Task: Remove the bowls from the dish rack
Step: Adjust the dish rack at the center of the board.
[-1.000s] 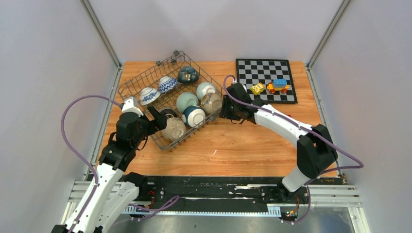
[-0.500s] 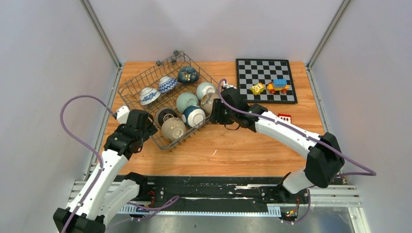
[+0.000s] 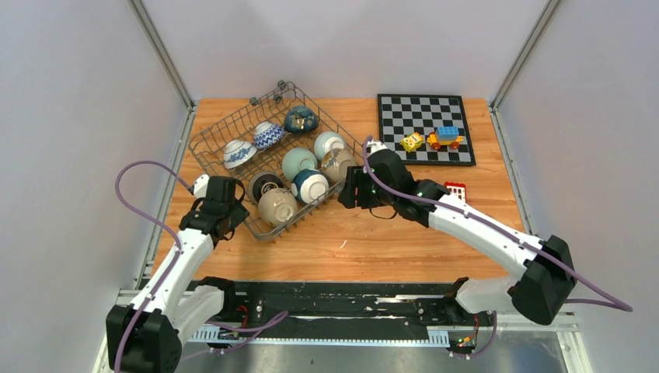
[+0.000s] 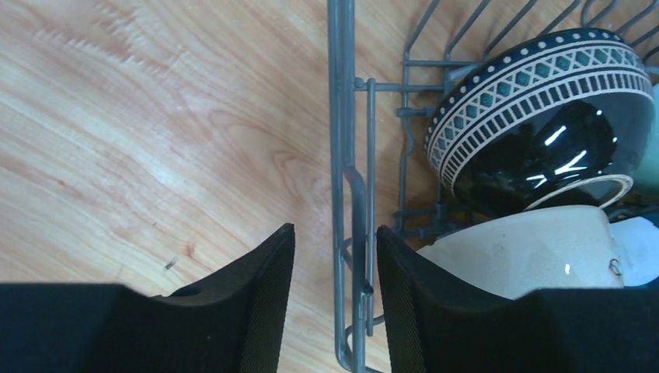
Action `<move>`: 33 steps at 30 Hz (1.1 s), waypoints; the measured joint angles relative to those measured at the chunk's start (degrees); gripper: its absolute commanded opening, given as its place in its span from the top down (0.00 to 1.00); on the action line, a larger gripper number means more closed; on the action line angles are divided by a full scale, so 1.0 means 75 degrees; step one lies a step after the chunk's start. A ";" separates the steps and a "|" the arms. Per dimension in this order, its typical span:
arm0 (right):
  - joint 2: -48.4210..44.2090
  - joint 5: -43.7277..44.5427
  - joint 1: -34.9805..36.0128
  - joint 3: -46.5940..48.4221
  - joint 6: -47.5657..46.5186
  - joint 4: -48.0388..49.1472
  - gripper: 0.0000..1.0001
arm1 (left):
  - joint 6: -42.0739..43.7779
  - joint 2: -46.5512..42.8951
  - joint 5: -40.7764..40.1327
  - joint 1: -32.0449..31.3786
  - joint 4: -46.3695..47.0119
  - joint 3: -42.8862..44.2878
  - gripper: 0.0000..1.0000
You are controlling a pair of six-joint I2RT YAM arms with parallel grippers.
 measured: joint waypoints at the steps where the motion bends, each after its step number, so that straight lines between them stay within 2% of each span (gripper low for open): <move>1: -0.0102 0.0003 0.0000 -0.0061 -0.0044 0.0000 0.32 | 0.0012 0.0003 0.0029 0.0003 0.0143 -0.0032 0.64; 5: -0.0498 0.0140 0.0003 -0.0367 -0.0213 -0.0003 0.16 | -0.0020 0.0020 0.0166 0.0012 0.0603 -0.0213 0.89; 7: -0.0603 0.0213 0.0003 -0.0527 -0.0233 -0.0003 0.11 | -0.0035 0.0017 0.0289 0.0012 0.0868 -0.0312 0.99; 8: -0.0641 0.0239 0.0003 -0.0609 -0.0239 -0.0012 0.10 | -0.0093 0.0006 0.0312 0.0020 0.0941 -0.0347 1.00; 11: -0.0673 0.0341 -0.0003 -0.0784 -0.0146 -0.0017 0.10 | -0.0143 -0.0096 0.0391 0.0090 0.1070 -0.0446 1.00; 19: -0.0720 0.0344 -0.0239 -0.1052 0.0656 -0.0003 0.18 | -0.0408 -0.0737 0.0501 -0.0003 0.1413 -0.0927 1.00; 26: -0.0740 0.0370 -0.0254 -0.1207 0.1352 0.0000 0.22 | -0.1539 -0.1274 -0.0015 -0.1154 0.1189 -0.1174 1.00; 33: -0.0749 0.0396 -0.0254 -0.1311 0.1804 0.0050 0.26 | -0.3235 -0.1445 -0.0851 -0.2573 0.0851 -0.1265 1.00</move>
